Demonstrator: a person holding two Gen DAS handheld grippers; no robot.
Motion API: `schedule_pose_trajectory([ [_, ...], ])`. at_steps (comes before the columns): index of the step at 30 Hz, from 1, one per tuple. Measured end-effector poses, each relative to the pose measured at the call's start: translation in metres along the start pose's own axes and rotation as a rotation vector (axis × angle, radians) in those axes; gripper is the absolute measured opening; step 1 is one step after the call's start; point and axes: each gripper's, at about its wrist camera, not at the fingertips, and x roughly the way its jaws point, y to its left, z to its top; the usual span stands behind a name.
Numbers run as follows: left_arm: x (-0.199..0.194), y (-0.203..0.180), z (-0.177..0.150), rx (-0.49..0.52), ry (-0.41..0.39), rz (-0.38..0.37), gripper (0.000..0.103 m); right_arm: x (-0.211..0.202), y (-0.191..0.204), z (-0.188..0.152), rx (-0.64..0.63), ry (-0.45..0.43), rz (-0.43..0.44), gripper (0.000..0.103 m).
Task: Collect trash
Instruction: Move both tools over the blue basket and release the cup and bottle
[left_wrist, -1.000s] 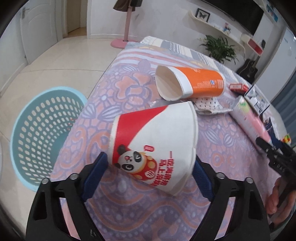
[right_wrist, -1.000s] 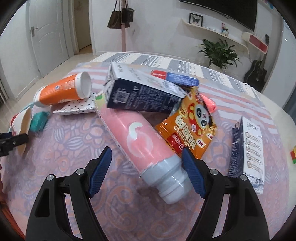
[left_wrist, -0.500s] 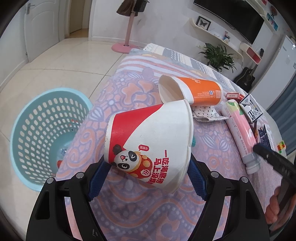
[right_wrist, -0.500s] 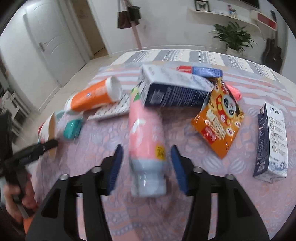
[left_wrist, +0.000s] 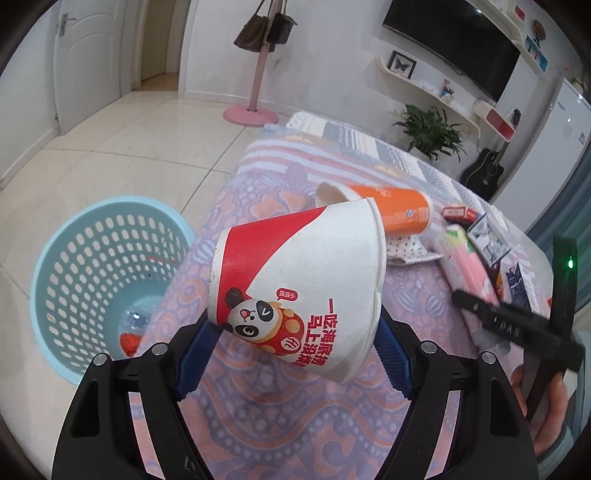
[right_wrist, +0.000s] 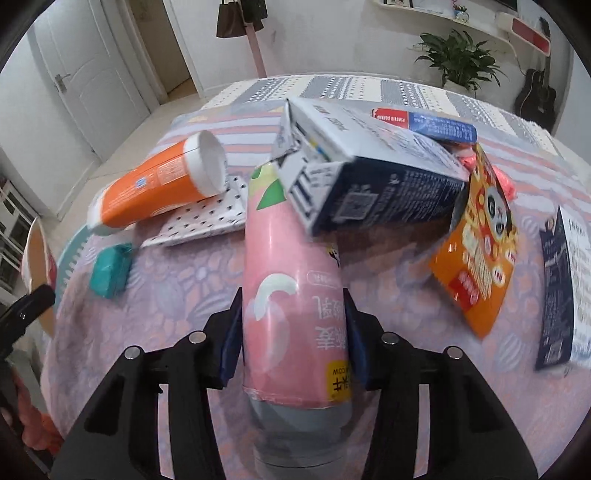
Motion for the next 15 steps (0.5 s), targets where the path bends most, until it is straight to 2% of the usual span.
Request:
schedule_pose_trajectory([
  [7, -0.028, 0.003, 0.011, 0.008, -0.060, -0.011, 0.076, -0.033, 0.016, -0.018, 0.051, -0.039, 0.127, 0.045],
  [9, -0.038, 0.008, 0.016, -0.004, -0.079, -0.019, 0.076, -0.041, 0.023, -0.014, 0.043, -0.053, 0.153, 0.045],
  [15, -0.074, 0.042, 0.032, -0.054, -0.150, 0.003, 0.076, -0.070, 0.080, 0.009, -0.058, -0.127, 0.225, 0.045],
])
